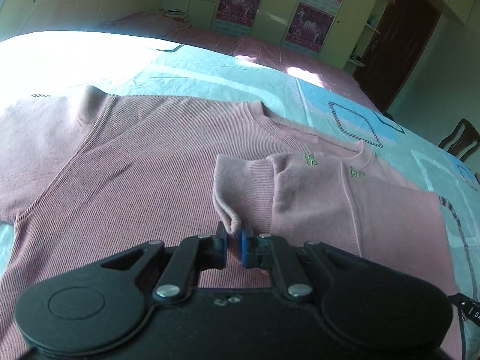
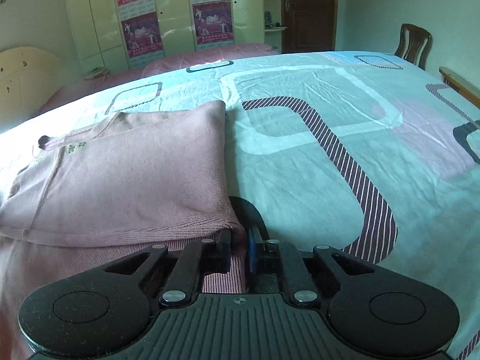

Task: Fold small clothes

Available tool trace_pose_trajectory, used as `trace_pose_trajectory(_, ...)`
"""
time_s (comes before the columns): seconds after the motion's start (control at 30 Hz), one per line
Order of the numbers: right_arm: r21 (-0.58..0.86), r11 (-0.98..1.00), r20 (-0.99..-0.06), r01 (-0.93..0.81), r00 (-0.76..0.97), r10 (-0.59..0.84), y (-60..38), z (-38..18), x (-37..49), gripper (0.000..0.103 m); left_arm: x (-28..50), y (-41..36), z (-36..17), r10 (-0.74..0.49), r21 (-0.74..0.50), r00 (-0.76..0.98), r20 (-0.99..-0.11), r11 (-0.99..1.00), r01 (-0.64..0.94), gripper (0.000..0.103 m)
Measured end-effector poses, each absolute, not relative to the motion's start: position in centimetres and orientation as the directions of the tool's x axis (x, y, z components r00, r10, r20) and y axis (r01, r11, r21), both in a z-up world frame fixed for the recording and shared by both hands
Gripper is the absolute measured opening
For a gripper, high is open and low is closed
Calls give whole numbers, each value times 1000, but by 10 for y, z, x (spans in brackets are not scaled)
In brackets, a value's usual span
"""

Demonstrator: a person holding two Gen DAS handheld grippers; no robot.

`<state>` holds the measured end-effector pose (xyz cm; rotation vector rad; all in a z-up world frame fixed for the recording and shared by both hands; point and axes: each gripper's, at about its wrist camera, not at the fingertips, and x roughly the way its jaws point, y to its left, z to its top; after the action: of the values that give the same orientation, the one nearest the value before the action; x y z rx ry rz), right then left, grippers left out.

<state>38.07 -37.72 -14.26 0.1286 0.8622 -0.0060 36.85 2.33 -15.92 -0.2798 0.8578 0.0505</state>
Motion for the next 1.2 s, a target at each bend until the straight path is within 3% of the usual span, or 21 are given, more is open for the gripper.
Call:
trace_pose_trajectory(0.07,127,991,-757,43,649,68,-382,-137,373,11,362,27,-154,-26,-184,661,-750,968,-170,29)
trace_pose_trajectory(0.17,135,990,-734,28,675,81,-388,-123,360,13,351,34,-140,15,-161,699,-715,969,-186,45)
trace_pose_trajectory(0.23,138,990,-715,31,695,78,-391,-115,362,33,351,33,-130,20,-158,726,-688,972,-177,48)
trace_pose_trajectory(0.3,144,989,-699,38,711,74,-393,-111,376,45,358,23,-123,-11,-163,738,-675,978,-134,51)
trace_pose_trajectory(0.53,215,975,-729,58,674,121,-390,-128,449,45,395,-25,-141,-79,-140,724,-685,990,-24,52)
trace_pose_trajectory(0.8,295,948,-745,120,650,149,-394,-146,518,44,404,-31,-173,0,-26,690,-724,999,-26,54)
trace_pose_trajectory(0.87,276,953,-751,124,647,133,-394,-150,531,40,406,-32,-172,6,-22,689,-725,999,-33,55)
trace_pose_trajectory(0.9,264,957,-752,121,647,126,-393,-153,535,21,406,-33,-172,8,-26,688,-725,999,-38,55)
trace_pose_trajectory(0.97,226,967,-746,113,659,97,-390,-151,537,16,406,-33,-171,12,-21,688,-726,999,-41,56)
trace_pose_trajectory(1.0,175,977,-743,119,668,52,-387,-150,536,4,406,-33,-170,16,-17,688,-726,999,-41,56)
trace_pose_trajectory(1.13,147,985,-721,88,691,46,-383,-147,525,4,406,-30,-172,45,4,690,-722,998,-61,71)
trace_pose_trajectory(1.2,99,993,-692,60,722,26,-373,-138,517,4,406,-29,-171,51,4,689,-723,998,-70,72)
